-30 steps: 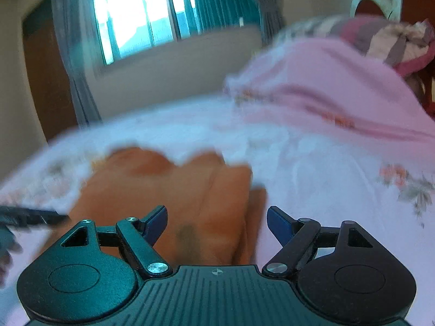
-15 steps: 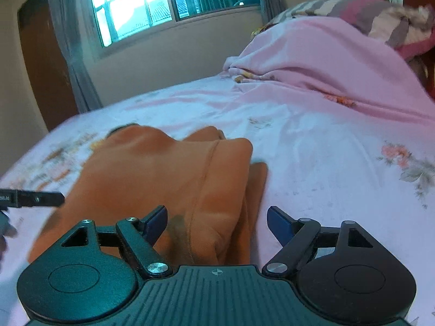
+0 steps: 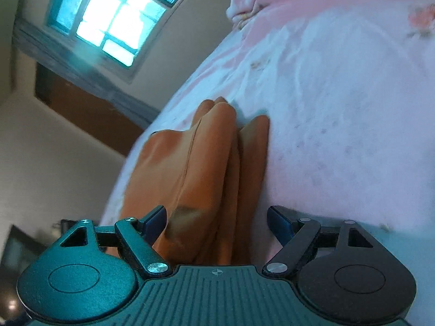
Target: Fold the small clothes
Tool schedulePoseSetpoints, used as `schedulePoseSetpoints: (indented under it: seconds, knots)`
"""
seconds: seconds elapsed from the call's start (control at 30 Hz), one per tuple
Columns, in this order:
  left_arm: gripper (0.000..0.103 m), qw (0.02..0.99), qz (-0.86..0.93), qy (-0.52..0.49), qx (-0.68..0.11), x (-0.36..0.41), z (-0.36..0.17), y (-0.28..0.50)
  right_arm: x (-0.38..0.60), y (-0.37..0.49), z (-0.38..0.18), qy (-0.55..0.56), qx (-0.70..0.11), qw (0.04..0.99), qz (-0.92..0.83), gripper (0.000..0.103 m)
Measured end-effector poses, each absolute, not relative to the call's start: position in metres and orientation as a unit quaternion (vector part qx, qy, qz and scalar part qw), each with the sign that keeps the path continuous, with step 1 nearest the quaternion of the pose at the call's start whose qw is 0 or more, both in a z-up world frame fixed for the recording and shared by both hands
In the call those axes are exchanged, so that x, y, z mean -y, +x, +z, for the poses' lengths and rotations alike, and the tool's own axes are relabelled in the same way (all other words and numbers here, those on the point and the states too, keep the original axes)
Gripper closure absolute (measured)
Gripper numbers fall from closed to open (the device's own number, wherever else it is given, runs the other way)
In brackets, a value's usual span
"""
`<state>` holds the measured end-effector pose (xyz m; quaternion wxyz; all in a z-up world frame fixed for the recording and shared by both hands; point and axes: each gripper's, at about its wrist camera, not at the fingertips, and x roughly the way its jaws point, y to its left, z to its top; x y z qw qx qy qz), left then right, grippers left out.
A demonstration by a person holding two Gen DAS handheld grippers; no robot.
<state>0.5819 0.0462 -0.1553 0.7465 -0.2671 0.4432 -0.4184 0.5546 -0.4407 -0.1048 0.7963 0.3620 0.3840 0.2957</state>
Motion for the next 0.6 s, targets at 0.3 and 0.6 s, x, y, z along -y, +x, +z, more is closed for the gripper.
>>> schedulePoseSetpoints:
  seconds: [0.3, 0.6]
  knots:
    - [0.006, 0.744, -0.472, -0.256, -0.398, -0.014, -0.167, 0.607, 0.409, 0.605, -0.115, 0.343, -0.385, 0.754, 0.407, 0.023]
    - [0.039, 0.758, -0.453, -0.315, -0.348, -0.017, -0.170, 0.593, 0.386, 0.608, -0.113, 0.345, -0.379, 0.758, 0.404, 0.069]
